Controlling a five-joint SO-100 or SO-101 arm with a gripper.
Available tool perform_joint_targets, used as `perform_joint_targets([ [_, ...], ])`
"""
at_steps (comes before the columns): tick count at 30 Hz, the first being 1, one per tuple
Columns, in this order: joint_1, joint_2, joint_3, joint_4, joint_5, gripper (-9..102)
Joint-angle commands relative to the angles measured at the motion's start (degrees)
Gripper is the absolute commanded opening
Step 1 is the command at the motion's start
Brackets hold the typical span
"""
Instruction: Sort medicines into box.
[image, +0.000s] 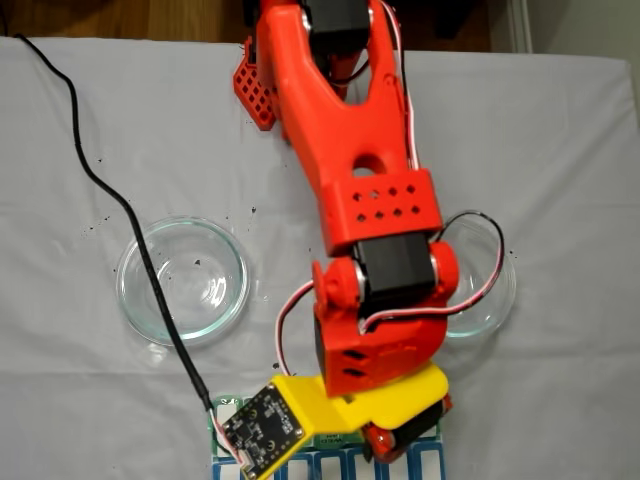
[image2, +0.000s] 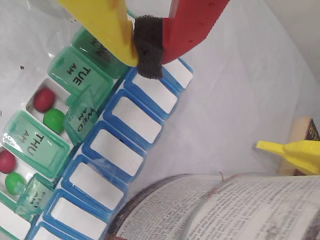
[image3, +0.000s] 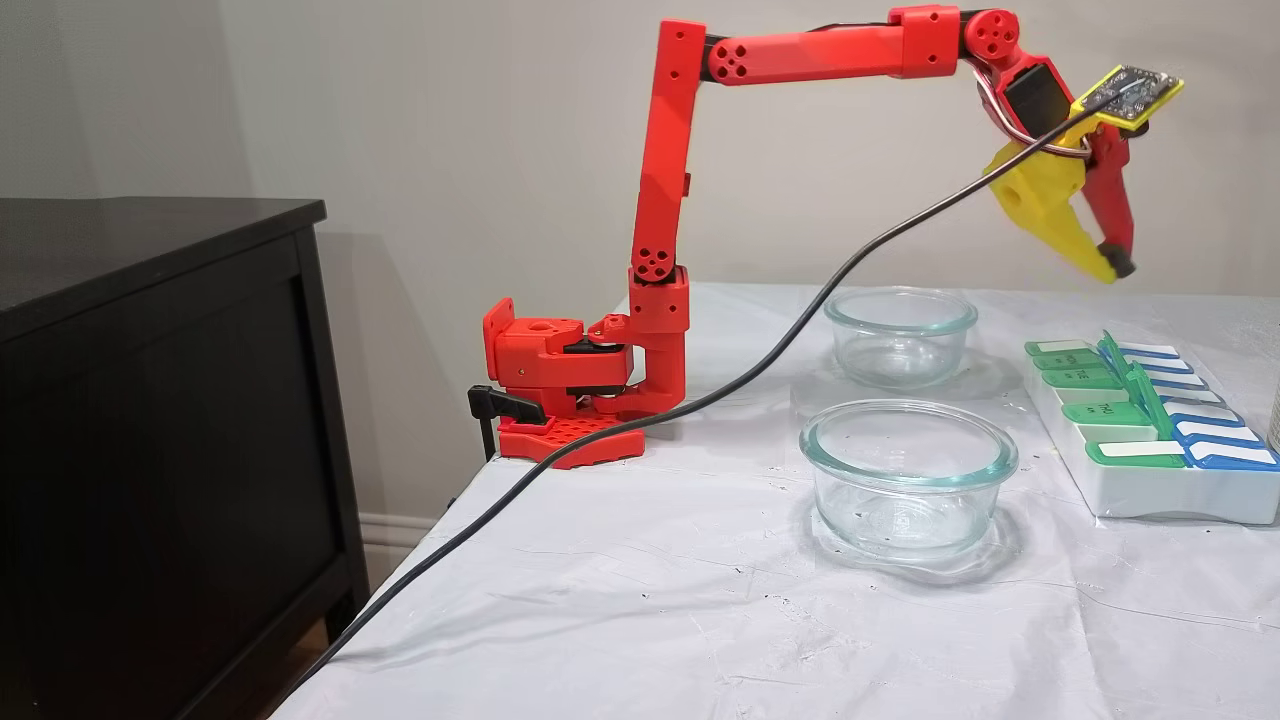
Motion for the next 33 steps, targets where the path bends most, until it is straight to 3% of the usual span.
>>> perform_joint_targets([
  [1, 3.0, 5.3, -1.1, -2.5, -0.2, 0],
  [8, 4.9, -1.0, -2.7, -4.1, -2.8, 0],
  [23, 2.9, -7.6, -6.9, 1.1, -2.3, 0],
  [33, 1.5, -14.0, -15.6, 14.0, -3.4, 0],
])
